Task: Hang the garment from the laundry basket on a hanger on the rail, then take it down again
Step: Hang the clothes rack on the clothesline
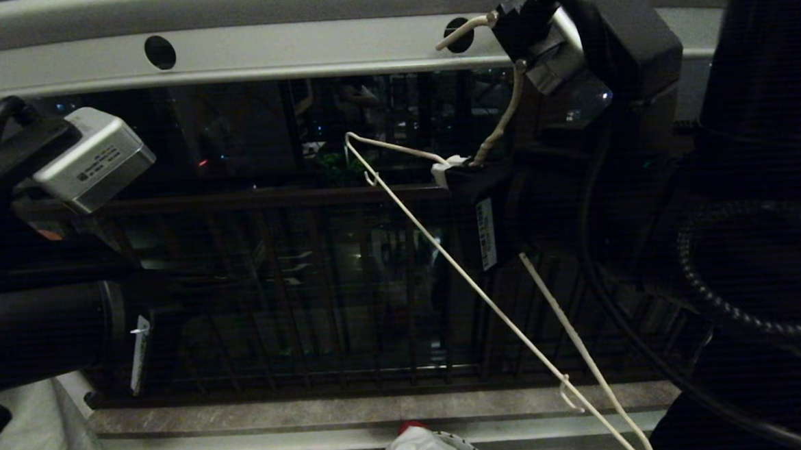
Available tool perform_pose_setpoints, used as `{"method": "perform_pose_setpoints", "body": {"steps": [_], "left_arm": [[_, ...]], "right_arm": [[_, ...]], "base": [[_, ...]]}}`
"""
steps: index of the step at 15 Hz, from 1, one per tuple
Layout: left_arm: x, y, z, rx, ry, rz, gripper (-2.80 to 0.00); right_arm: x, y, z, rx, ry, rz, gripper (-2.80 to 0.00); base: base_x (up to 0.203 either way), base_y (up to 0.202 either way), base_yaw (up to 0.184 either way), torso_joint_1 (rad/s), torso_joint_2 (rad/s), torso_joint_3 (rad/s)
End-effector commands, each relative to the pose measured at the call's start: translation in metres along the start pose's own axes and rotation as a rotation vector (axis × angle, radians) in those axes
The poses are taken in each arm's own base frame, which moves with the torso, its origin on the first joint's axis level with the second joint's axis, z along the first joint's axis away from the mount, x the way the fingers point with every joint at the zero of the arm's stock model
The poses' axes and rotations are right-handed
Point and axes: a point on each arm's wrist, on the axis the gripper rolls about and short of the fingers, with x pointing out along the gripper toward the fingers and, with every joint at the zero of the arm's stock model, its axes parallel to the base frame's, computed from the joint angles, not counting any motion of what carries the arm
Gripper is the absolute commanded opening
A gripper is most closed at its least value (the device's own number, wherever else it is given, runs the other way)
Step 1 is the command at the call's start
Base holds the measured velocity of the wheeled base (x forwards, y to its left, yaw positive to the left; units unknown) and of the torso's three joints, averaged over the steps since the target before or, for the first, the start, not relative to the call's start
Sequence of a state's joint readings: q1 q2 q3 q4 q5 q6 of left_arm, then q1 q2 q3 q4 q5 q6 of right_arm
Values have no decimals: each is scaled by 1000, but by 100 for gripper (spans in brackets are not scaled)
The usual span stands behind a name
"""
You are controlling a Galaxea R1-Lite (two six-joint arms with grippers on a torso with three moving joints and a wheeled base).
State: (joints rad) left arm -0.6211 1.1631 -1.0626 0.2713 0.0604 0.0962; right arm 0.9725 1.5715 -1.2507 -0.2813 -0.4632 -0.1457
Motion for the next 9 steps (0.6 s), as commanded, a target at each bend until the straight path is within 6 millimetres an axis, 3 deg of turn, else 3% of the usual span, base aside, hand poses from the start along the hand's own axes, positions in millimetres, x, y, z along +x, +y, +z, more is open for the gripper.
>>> {"method": "perform_pose_setpoints", "body": {"steps": [1, 9], "left_arm": [[-2, 0, 1, 0, -7, 0, -280], [-7, 0, 1, 1, -21, 1, -280]], "right_arm": [[9, -9, 2, 2, -3, -40, -280], [20, -17, 0, -12, 9, -77, -280]], "base": [[0, 0, 0, 0, 0, 0], [0, 0, 0, 0, 0, 0]]}}
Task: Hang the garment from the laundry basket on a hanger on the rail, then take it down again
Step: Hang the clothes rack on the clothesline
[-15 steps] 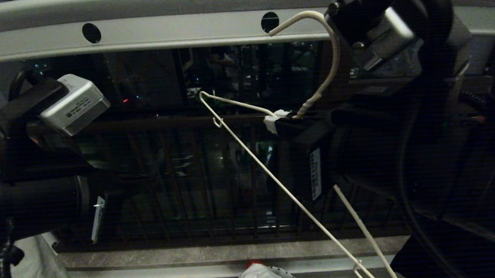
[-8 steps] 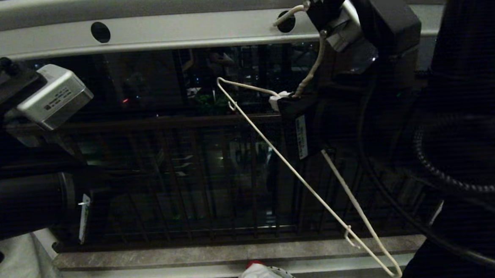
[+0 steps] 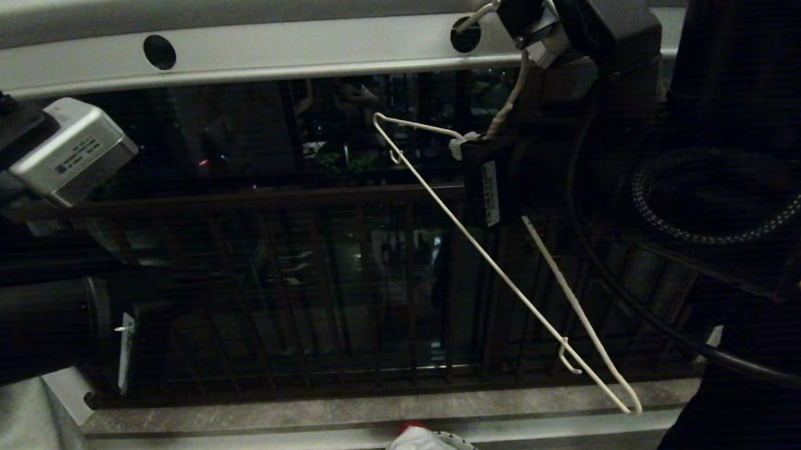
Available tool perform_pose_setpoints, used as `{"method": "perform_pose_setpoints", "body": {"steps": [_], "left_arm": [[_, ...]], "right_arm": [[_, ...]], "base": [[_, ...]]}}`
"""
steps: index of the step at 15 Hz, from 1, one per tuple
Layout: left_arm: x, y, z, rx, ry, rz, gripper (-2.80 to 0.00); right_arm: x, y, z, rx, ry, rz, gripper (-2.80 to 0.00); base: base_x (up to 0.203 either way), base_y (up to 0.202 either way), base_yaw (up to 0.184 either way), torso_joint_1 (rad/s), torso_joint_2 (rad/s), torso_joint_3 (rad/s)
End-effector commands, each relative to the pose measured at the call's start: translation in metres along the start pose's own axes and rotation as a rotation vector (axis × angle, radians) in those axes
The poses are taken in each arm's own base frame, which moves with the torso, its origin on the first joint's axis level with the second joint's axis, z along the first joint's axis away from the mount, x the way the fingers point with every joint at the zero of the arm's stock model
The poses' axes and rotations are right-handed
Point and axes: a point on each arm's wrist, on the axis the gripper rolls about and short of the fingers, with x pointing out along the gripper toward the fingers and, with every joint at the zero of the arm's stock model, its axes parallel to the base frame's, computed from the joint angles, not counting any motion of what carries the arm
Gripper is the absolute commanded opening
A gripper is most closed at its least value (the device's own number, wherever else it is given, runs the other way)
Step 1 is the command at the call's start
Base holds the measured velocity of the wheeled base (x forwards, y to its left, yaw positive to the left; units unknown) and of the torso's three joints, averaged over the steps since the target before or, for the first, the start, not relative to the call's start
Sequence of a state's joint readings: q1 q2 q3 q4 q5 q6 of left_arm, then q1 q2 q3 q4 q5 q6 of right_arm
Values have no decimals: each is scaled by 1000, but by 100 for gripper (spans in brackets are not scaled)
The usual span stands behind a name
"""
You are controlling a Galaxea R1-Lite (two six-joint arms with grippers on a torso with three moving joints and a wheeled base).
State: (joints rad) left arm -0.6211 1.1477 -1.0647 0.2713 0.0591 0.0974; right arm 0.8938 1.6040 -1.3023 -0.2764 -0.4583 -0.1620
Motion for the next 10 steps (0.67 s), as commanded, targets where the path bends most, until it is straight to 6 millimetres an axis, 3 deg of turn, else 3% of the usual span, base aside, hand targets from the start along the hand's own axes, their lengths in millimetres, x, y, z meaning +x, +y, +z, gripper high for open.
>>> {"method": "perform_pose_setpoints", "body": {"steps": [1, 5, 10], "left_arm": [[-3, 0, 1, 0, -9, 1, -280], [-5, 0, 1, 2, -15, 0, -280], [-7, 0, 1, 3, -20, 1, -280]], "right_arm": [[6, 2, -5, -11, 19, -5, -280], [23, 8, -16, -48, 53, -8, -280], [33, 6, -10, -74, 37, -27, -280]], "base": [[0, 0, 0, 0, 0, 0], [0, 0, 0, 0, 0, 0], [0, 0, 0, 0, 0, 0]]}}
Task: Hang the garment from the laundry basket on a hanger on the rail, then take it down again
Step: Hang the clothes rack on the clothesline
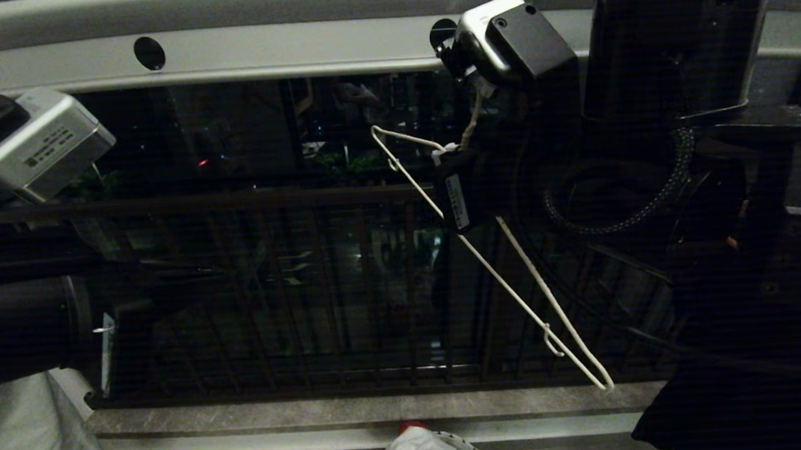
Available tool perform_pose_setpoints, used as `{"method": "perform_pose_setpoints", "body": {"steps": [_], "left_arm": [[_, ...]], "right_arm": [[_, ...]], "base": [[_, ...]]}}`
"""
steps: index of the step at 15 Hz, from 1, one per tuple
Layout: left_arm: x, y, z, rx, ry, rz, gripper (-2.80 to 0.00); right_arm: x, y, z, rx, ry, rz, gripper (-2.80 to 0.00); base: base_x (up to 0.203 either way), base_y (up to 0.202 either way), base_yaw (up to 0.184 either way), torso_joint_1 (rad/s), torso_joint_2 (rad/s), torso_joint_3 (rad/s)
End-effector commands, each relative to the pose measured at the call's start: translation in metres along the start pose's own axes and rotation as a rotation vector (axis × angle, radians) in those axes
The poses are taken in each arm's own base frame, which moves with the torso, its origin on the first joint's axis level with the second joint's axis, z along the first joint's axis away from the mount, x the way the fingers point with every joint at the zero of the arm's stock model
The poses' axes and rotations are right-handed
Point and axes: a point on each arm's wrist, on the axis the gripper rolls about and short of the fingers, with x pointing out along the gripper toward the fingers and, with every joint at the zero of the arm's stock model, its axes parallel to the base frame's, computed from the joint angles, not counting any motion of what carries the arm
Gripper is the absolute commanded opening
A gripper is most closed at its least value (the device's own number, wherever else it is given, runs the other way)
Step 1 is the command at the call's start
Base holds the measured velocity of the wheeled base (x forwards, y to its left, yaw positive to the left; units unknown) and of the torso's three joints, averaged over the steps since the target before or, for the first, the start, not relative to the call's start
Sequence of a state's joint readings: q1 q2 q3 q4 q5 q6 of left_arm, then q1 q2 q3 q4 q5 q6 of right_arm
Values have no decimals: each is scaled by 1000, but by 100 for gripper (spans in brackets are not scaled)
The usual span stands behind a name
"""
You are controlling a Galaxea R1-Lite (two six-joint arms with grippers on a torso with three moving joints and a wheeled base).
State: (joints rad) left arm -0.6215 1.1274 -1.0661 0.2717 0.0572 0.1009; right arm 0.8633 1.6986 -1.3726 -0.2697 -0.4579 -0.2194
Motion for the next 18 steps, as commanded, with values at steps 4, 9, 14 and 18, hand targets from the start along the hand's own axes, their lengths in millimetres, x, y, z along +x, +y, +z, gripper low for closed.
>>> {"method": "perform_pose_setpoints", "body": {"steps": [4, 9, 14, 18], "left_arm": [[0, 0, 0, 1, 1, -2, -280], [2, 0, -1, 1, 9, -3, -280], [10, -1, -2, 1, 32, -2, -280], [14, -1, -2, 0, 44, -2, -280]], "right_arm": [[0, 1, -5, -29, 51, 11, 0], [-13, -7, 5, -14, 20, 6, 0], [-61, -25, 29, 49, -83, 52, 0], [-96, -42, 43, 94, -134, 120, 0]], "base": [[0, 0, 0, 0, 0, 0], [0, 0, 0, 0, 0, 0], [0, 0, 0, 0, 0, 0], [0, 0, 0, 0, 0, 0]]}}
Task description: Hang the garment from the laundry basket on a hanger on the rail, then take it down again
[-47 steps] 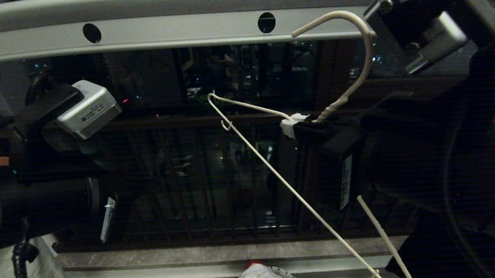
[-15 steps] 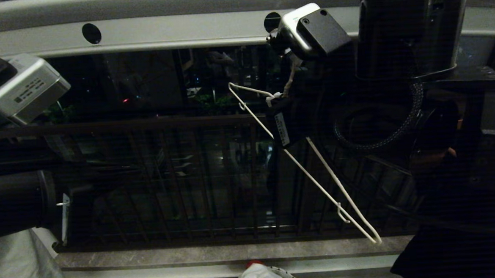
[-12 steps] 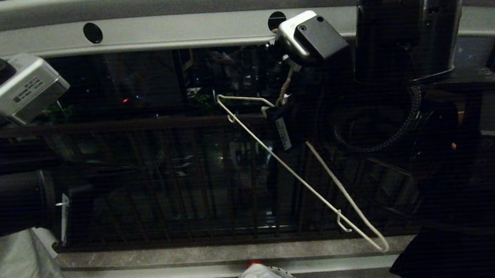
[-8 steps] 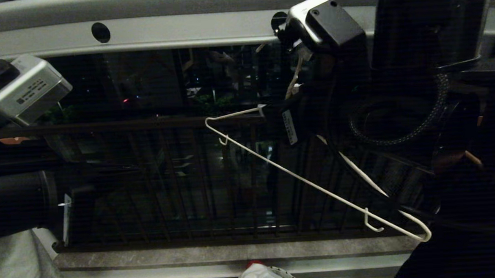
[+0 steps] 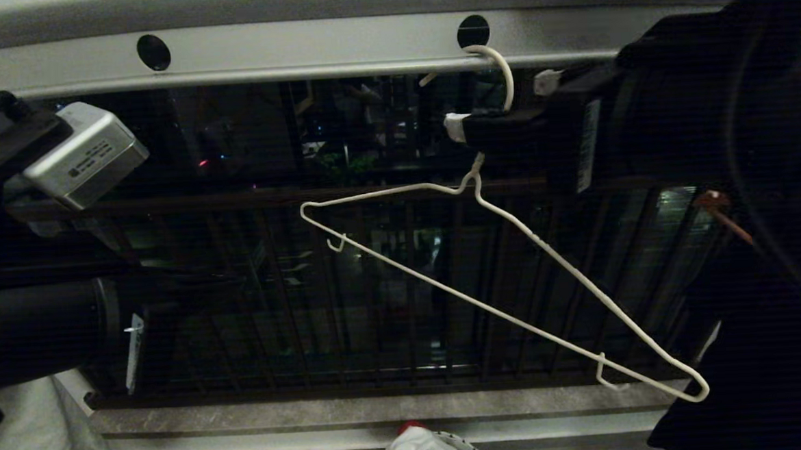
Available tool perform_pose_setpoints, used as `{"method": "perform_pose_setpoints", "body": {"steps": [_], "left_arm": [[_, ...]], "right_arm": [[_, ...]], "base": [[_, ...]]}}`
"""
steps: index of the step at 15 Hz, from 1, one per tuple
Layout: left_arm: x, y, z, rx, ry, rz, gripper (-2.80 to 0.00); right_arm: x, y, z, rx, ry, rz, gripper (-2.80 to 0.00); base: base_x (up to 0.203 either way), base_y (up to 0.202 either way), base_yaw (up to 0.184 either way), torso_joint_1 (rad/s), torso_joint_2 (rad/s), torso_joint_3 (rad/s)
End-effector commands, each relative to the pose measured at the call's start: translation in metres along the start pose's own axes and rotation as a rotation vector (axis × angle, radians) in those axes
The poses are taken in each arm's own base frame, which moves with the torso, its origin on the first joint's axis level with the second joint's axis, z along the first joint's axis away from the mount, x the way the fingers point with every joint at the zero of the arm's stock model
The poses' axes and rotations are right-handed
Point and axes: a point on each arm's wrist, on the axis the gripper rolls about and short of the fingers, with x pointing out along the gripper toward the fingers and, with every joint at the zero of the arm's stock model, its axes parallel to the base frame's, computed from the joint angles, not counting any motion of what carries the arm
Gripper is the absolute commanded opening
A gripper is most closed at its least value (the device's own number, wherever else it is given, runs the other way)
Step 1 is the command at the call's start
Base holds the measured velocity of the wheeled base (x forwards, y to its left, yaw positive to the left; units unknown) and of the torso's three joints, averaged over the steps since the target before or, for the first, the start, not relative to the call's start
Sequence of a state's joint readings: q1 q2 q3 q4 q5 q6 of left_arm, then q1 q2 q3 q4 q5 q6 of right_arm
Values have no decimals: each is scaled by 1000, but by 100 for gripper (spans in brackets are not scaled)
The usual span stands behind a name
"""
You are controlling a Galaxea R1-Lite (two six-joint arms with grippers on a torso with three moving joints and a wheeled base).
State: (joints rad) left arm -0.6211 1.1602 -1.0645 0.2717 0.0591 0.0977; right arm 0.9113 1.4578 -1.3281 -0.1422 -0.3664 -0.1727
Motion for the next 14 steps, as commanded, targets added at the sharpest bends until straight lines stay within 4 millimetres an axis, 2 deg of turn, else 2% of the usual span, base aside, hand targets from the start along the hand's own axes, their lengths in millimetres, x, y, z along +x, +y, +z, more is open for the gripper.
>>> {"method": "perform_pose_setpoints", "body": {"steps": [1, 2, 4, 5, 9, 14], "left_arm": [[3, 0, -1, 1, 12, -1, -280], [4, 0, -1, 1, 13, -1, -280], [9, -1, -1, 3, 28, -8, -280], [12, -1, -4, 5, 43, -10, -280], [7, -9, -6, 24, 34, -52, -280], [10, -10, -6, 23, 44, -50, -280]], "right_arm": [[-29, -13, 21, 36, -78, -9, 0], [-41, -20, 30, 50, -109, -15, 0], [-63, -29, 34, 47, -97, -15, 0], [-72, -33, 33, 39, -73, -10, -280], [-98, -44, 35, 40, -76, -12, -280], [-113, -47, 21, 23, -29, 0, -280]], "base": [[0, 0, 0, 0, 0, 0], [0, 0, 0, 0, 0, 0], [0, 0, 0, 0, 0, 0], [0, 0, 0, 0, 0, 0], [0, 0, 0, 0, 0, 0], [0, 0, 0, 0, 0, 0]]}}
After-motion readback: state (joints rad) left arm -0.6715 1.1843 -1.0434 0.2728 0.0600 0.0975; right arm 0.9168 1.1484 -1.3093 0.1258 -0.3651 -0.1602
